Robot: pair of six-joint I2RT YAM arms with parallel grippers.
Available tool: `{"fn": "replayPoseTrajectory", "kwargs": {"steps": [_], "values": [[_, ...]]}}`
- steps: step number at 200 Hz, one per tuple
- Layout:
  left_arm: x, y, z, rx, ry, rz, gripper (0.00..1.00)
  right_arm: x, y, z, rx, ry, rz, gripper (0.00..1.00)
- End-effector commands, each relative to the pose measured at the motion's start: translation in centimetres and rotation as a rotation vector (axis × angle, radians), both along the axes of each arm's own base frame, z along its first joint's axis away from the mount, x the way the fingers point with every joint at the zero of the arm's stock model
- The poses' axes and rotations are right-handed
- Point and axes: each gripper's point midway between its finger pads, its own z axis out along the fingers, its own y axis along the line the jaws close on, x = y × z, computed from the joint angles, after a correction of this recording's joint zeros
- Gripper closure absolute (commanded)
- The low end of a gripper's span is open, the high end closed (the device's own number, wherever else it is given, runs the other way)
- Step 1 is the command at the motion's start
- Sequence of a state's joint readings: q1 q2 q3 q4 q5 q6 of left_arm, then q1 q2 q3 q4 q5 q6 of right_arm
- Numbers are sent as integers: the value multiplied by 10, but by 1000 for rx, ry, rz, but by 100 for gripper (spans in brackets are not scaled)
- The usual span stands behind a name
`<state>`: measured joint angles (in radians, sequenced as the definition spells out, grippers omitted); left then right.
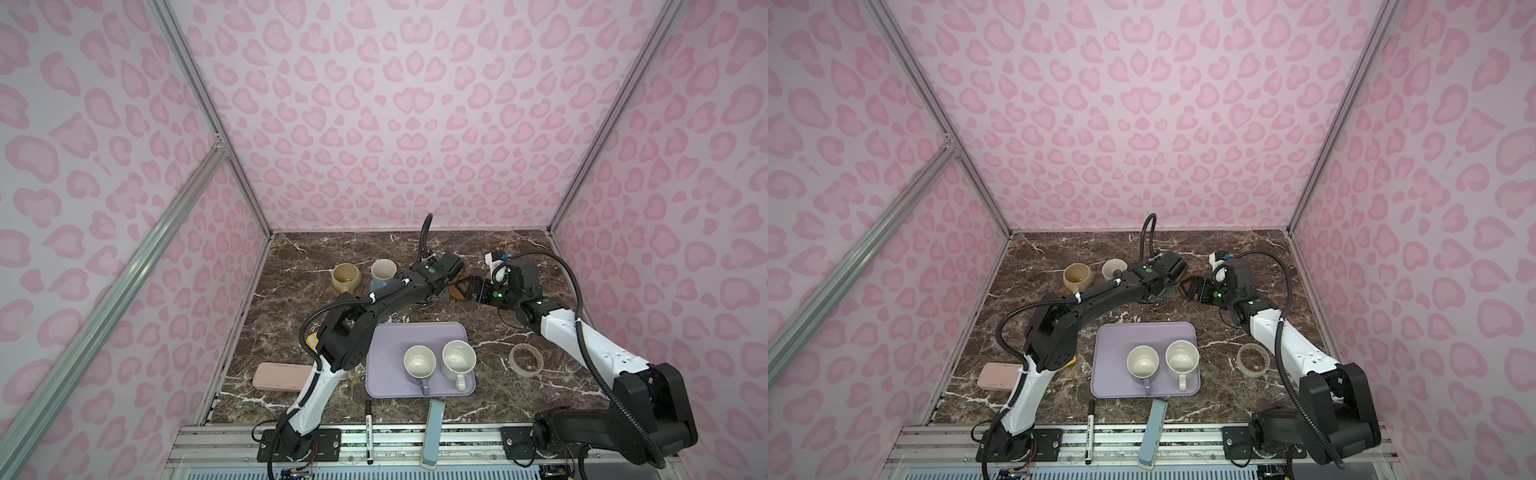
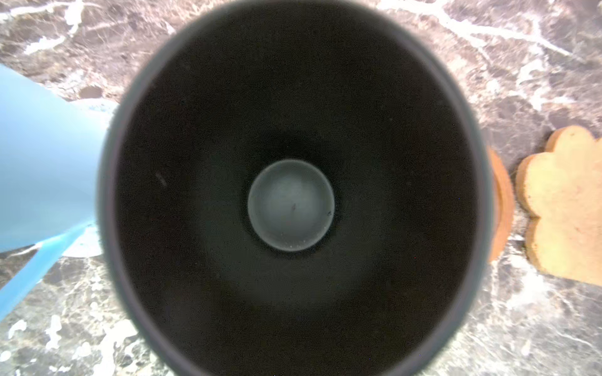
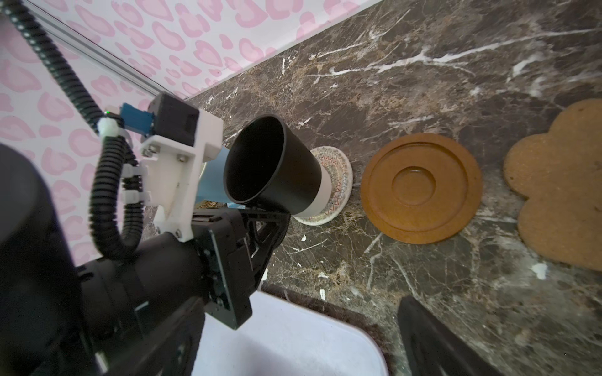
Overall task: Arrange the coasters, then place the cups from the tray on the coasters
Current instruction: 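Carry the black mug with left gripper over the multicolour knit coaster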
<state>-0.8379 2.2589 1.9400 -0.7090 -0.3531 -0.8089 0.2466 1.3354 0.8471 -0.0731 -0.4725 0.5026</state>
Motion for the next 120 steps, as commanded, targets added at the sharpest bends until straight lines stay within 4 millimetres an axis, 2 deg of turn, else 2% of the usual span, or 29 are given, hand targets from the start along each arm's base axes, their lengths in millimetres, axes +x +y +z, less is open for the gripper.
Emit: {"fn": "replayPoseTrajectory", "kwargs": {"steps": [1, 49, 120], "values": [[13, -2, 10, -7, -63, 27, 97, 1, 2, -1, 8, -7, 7, 6], [15, 3, 13, 11, -79, 28, 97, 1, 3, -3, 12, -1, 7, 6], [15, 3, -4, 36, -59, 17, 97, -2, 2, -7, 6, 5, 9, 6]]}}
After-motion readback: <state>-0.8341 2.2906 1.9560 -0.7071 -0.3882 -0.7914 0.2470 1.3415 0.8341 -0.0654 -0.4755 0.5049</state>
